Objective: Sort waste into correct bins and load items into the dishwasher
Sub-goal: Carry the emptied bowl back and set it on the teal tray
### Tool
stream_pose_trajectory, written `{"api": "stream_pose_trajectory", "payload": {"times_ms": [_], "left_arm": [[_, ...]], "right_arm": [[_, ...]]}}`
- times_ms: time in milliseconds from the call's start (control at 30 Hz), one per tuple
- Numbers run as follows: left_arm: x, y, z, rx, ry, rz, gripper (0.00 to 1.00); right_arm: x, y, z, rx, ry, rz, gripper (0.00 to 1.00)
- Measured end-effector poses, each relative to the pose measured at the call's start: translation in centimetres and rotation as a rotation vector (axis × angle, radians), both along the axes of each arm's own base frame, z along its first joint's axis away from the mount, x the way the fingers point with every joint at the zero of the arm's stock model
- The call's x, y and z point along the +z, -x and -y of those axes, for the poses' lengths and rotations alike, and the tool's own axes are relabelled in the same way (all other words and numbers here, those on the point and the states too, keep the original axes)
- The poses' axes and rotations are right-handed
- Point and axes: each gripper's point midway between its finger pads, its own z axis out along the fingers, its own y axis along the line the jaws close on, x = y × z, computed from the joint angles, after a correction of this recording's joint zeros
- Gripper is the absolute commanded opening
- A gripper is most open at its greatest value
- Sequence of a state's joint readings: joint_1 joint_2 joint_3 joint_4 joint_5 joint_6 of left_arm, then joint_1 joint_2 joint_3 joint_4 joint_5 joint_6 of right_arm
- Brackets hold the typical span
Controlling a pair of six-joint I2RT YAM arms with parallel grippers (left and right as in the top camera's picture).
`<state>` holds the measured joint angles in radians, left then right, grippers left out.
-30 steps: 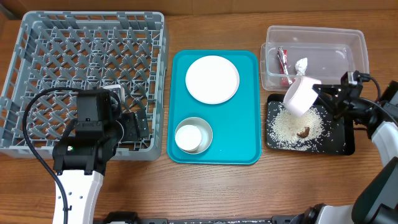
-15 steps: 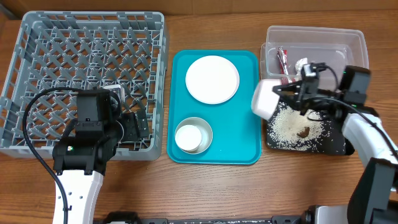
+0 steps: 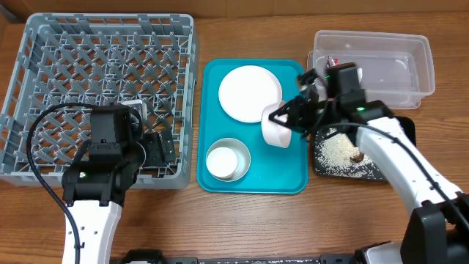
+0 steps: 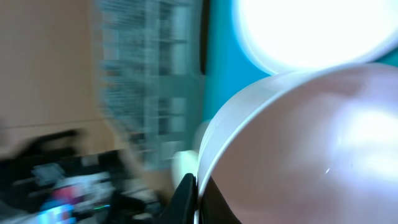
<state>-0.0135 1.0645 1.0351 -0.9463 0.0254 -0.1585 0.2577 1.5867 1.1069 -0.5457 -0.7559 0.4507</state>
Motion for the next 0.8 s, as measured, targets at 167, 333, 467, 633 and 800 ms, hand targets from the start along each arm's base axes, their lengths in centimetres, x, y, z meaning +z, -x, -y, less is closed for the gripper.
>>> {"api": "stream_pose_trajectory", "payload": {"times_ms": [167, 333, 467, 633, 800], "left_arm": [[0.0, 0.0, 0.0, 0.000, 0.000, 0.000, 1.00], [0.0, 0.0, 0.0, 0.000, 0.000, 0.000, 1.00], [0.0, 0.0, 0.0, 0.000, 0.000, 0.000, 1.00], [0.0, 0.0, 0.0, 0.000, 0.000, 0.000, 1.00], [0.0, 0.0, 0.0, 0.000, 0.000, 0.000, 1.00]], "right_arm": [[-2.5, -0.9, 0.9, -0.006, 0.266, 0.135, 0.04], [-3.4, -1.3, 1.3, 0.030, 0.427, 0.246, 0.04], [-3.8, -0.5, 0.2, 0.085, 0.475, 0.281, 0.04], [-6.2, 0.7, -1.5, 0.163, 0.513, 0.253, 0.04], [-9.1, 1.8, -2.4, 0.223, 0.549, 0.197, 0.04]]}}
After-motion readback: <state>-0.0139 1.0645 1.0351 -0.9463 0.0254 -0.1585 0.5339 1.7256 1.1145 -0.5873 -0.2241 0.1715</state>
